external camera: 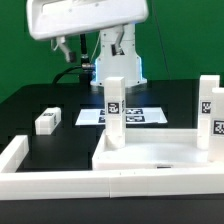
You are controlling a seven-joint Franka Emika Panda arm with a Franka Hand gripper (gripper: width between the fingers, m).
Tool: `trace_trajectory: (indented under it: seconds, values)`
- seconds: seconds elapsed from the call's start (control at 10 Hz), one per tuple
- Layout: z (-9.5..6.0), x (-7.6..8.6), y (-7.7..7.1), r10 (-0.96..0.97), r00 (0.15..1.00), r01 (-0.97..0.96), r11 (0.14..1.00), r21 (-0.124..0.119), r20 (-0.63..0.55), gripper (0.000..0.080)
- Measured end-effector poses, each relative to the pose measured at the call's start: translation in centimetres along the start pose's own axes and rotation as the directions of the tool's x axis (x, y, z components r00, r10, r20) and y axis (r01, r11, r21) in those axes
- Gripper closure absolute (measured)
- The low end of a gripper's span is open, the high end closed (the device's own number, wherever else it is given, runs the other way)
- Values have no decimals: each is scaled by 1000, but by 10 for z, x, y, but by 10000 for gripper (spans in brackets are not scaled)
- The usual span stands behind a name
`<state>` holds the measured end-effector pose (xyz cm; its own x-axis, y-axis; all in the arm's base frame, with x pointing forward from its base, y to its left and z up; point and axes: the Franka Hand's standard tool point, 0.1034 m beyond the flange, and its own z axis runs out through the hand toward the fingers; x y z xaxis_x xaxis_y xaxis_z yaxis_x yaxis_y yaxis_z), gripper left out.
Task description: Assemble desk
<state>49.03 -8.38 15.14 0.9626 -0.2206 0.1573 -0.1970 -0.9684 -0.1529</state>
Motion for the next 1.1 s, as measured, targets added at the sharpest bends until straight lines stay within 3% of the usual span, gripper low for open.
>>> trace_trajectory:
  seconds: [0.4, 0.5, 0.6, 0.8, 1.0, 1.1]
  values:
    - [2, -2, 0, -5, 1000, 5, 1000, 0, 12, 150]
    - [8, -11, 19, -50, 996, 49, 999, 14, 68, 150]
    - [13, -20, 53, -57, 994, 57, 998, 2, 93, 150]
    - [25, -38, 103, -40, 970, 41, 999, 3, 238, 150]
    - [43, -29, 131, -21, 937, 26, 1000, -10, 348, 150]
    - [53, -34, 127, -9, 905, 7, 1000, 8, 425, 150]
